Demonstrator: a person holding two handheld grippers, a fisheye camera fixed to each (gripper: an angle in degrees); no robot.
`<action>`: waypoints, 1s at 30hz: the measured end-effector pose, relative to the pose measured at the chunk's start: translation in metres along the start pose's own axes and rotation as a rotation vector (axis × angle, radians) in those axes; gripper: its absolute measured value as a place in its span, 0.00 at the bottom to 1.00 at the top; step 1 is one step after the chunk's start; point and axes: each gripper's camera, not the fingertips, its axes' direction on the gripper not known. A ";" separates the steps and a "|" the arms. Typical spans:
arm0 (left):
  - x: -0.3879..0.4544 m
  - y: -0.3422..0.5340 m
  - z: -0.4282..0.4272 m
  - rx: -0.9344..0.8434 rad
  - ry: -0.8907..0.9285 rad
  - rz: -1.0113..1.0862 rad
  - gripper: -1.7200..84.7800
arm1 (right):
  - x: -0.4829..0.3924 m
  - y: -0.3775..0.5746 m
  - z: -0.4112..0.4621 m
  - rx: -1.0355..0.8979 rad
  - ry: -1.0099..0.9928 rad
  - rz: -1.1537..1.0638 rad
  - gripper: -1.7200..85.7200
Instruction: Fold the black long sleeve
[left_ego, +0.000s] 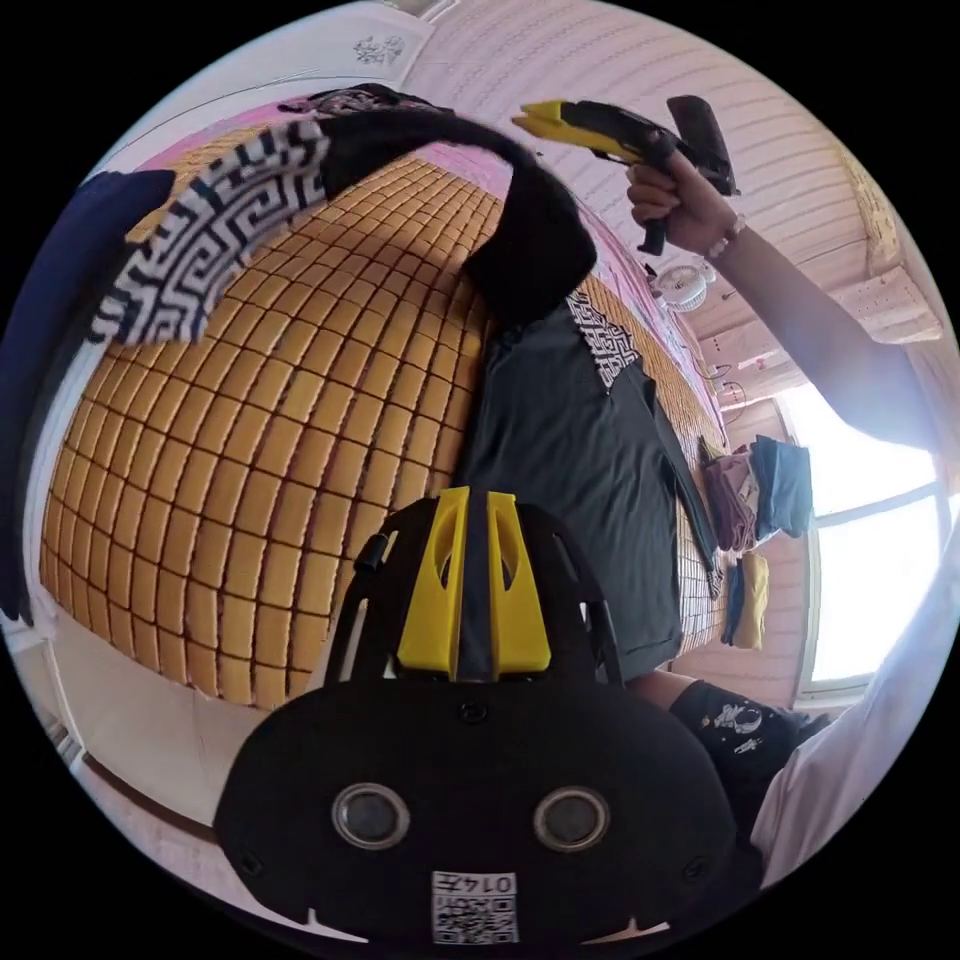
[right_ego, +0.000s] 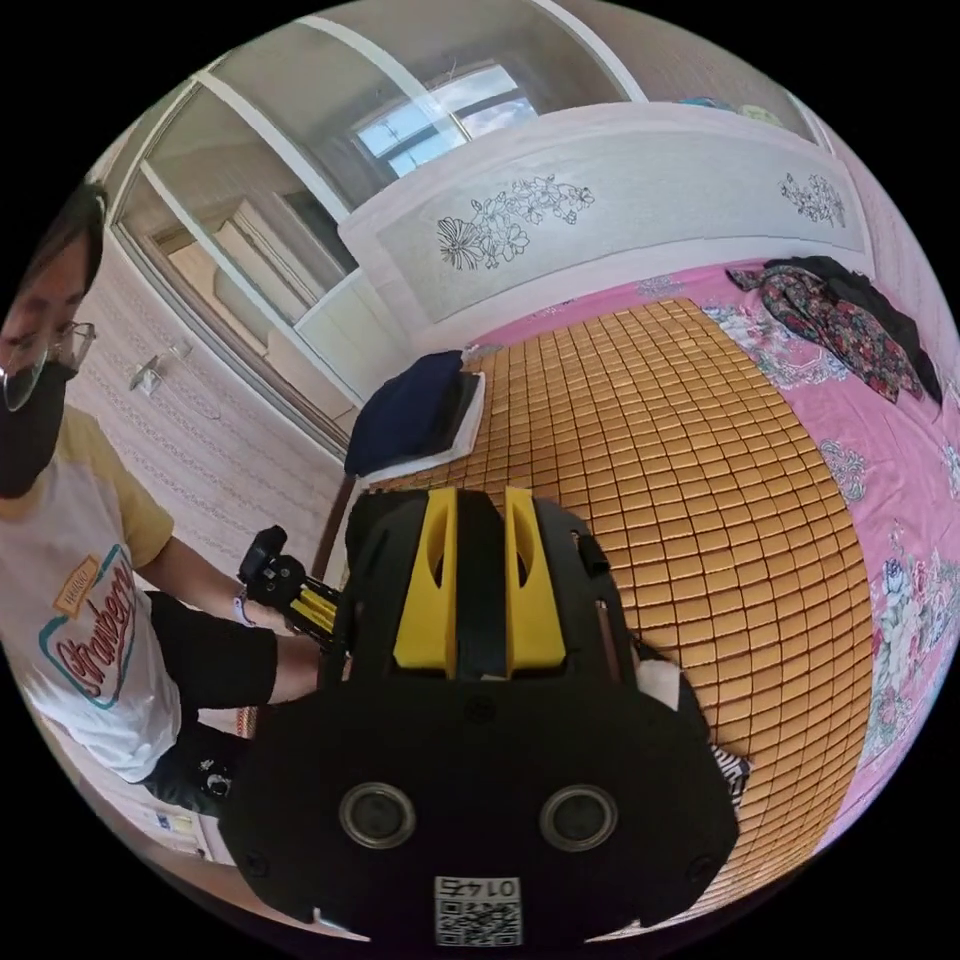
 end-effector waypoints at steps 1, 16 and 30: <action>-0.009 0.006 -0.011 0.015 -0.024 -0.040 0.07 | 0.006 0.004 0.011 -0.030 0.048 0.027 0.11; -0.101 0.035 -0.050 0.179 -0.263 -0.426 0.08 | -0.026 0.068 0.098 -0.205 0.124 0.121 0.11; -0.118 0.059 -0.101 0.339 -0.436 -0.462 0.02 | -0.039 0.088 0.117 -0.199 0.011 0.167 0.11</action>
